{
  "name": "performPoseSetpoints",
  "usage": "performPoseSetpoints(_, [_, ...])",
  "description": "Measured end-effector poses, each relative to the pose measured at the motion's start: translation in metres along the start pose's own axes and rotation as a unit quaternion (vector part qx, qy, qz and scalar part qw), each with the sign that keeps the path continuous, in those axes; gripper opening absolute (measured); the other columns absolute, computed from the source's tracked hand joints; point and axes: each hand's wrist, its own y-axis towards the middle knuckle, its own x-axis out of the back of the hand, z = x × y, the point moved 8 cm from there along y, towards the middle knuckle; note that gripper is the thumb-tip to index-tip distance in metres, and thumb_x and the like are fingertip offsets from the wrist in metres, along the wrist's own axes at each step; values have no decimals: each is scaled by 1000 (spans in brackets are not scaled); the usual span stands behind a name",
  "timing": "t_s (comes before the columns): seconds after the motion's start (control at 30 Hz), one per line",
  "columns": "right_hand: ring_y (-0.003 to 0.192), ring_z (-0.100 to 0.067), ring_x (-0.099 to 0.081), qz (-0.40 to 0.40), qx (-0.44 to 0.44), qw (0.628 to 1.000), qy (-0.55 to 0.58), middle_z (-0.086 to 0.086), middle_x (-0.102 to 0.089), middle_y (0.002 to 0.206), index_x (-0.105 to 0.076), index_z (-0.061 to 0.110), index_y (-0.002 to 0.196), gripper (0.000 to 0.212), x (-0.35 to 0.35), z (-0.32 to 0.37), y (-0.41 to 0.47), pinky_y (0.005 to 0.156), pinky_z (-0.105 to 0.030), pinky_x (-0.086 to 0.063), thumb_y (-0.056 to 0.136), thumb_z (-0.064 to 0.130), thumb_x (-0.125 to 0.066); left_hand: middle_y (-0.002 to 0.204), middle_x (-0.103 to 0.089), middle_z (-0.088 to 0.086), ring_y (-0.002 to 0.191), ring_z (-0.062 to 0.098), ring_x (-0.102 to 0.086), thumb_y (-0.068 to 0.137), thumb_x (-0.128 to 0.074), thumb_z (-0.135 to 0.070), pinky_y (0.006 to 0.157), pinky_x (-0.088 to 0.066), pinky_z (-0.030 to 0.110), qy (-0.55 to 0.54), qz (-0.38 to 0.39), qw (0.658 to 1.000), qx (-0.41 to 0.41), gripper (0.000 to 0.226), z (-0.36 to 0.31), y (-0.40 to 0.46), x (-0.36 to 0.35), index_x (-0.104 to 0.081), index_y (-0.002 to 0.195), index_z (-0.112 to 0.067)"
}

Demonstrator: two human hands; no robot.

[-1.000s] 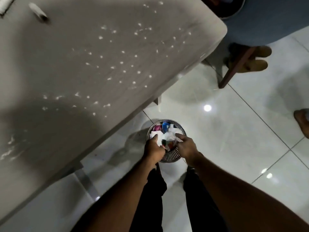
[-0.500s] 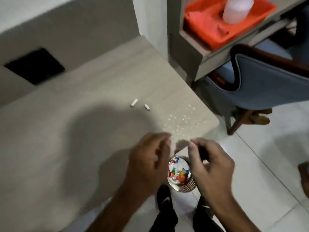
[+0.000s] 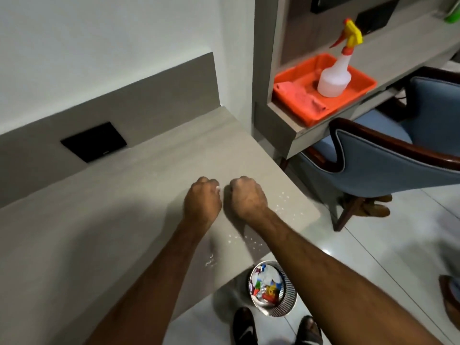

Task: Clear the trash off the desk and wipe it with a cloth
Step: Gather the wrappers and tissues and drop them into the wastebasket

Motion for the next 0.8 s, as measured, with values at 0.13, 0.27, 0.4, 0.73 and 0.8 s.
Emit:
performPoseSetpoints(0.13, [88,-24,-64,-134,-18,979,151,-9,-68,98,-71,11,99,15,28,-45,-62,81,-36,-54,97,20,-60,89,-69,16,81,34,-66,90,-61,-7,76,-49,37,-126,-172,977,-6,14,-33,-64,32,-74,94,-6])
performPoseSetpoints(0.27, [81,1,-59,-292,-78,919,253,6,-62,89,-67,19,95,4,21,-123,-161,75,-10,-44,95,18,-62,92,-69,8,81,18,-66,92,-61,-11,77,-51,24,-249,-167,952,-66,16,-83,-148,-3,-75,99,-8])
performPoseSetpoints(0.4, [84,0,-60,-276,-193,904,265,9,-61,88,-64,26,95,6,-66,-202,-221,77,-15,-47,93,22,-60,94,-73,10,88,23,-68,90,-63,-8,83,-53,30,-265,-13,963,-51,16,-101,-202,-112,-76,100,-7])
performPoseSetpoints(0.73, [80,-28,-67,16,-317,926,204,-8,-68,83,-67,11,89,9,-330,-325,-208,61,-25,-39,93,18,-63,99,-78,15,95,34,-70,85,-59,-10,80,-56,35,-112,237,931,255,20,8,-235,-420,-76,94,-9])
performPoseSetpoints(0.8, [81,-29,-69,65,-319,925,198,-9,-70,85,-69,12,91,7,-367,-341,-198,63,-24,-40,88,17,-66,104,-77,15,99,33,-70,85,-60,-10,84,-57,38,-107,271,916,277,21,18,-240,-463,-75,99,-9])
